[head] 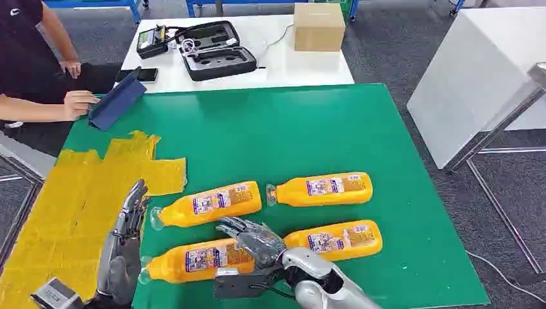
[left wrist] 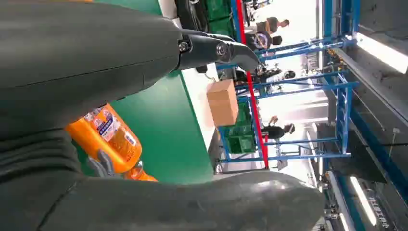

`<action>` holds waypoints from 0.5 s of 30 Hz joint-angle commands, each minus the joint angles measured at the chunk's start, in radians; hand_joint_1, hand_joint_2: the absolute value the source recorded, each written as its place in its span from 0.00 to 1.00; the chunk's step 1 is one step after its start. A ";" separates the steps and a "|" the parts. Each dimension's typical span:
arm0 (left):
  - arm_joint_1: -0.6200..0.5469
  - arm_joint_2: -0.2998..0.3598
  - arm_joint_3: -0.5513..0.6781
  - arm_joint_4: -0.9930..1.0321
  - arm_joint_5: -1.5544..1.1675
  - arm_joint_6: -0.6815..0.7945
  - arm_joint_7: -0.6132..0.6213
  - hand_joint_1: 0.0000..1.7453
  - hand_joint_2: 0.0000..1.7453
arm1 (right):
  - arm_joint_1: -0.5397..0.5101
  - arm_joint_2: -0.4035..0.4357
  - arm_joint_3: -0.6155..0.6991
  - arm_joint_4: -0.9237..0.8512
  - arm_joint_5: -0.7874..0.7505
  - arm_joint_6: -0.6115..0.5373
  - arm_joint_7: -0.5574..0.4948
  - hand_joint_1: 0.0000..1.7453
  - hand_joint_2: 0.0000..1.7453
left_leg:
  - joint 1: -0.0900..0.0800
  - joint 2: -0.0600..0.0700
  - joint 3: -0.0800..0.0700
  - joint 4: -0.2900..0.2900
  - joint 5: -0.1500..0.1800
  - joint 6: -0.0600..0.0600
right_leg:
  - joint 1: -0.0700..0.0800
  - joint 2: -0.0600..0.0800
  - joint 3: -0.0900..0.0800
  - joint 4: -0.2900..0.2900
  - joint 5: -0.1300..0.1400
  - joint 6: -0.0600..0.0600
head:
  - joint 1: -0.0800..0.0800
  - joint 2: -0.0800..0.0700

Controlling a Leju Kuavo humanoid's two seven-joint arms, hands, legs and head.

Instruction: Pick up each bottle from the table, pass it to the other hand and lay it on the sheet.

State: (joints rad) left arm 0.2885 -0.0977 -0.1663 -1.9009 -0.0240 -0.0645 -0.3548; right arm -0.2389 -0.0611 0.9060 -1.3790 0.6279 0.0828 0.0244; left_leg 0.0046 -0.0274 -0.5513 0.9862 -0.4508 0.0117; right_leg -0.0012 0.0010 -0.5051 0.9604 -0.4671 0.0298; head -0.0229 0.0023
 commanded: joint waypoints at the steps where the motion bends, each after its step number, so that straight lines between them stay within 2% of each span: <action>1: -0.046 0.025 -0.026 0.074 0.011 -0.002 0.008 0.00 0.00 | -0.122 0.051 0.102 0.204 0.002 0.013 0.015 0.00 1.00 | 0.000 0.004 0.002 -0.001 0.000 0.000 | 0.000 0.002 0.002 -0.001 0.001 0.000 | 0.000 0.000; 9: -0.067 0.024 -0.031 0.089 0.028 -0.001 0.007 0.00 0.00 | -0.168 0.099 0.181 0.359 0.008 0.025 0.029 0.00 1.00 | 0.000 0.004 0.003 -0.002 0.000 -0.001 | 0.001 0.001 0.003 -0.002 0.001 0.000 | 0.000 0.000; 14: -0.101 0.032 -0.047 0.116 0.046 -0.006 0.007 0.00 0.00 | -0.197 0.138 0.247 0.496 -0.024 0.088 0.010 0.00 1.00 | 0.001 0.003 0.004 -0.002 0.000 -0.001 | 0.001 0.000 0.004 -0.003 0.001 0.000 | 0.000 0.000; 15: -0.104 0.033 -0.049 0.120 0.048 -0.007 0.006 0.00 0.00 | -0.200 0.142 0.257 0.515 -0.027 0.094 0.008 0.05 1.00 | 0.000 0.002 0.004 -0.002 0.001 0.000 | 0.000 0.000 0.003 -0.003 0.001 0.000 | 0.000 0.000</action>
State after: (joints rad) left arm 0.2492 -0.0950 -0.1865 -1.8734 0.0065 -0.0649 -0.3529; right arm -0.3685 0.0313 1.0342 -1.1340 0.6374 0.1133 0.0462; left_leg 0.0047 -0.0270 -0.5503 0.9862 -0.4508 0.0116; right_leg -0.0012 0.0011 -0.5047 0.9605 -0.4670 0.0297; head -0.0229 0.0023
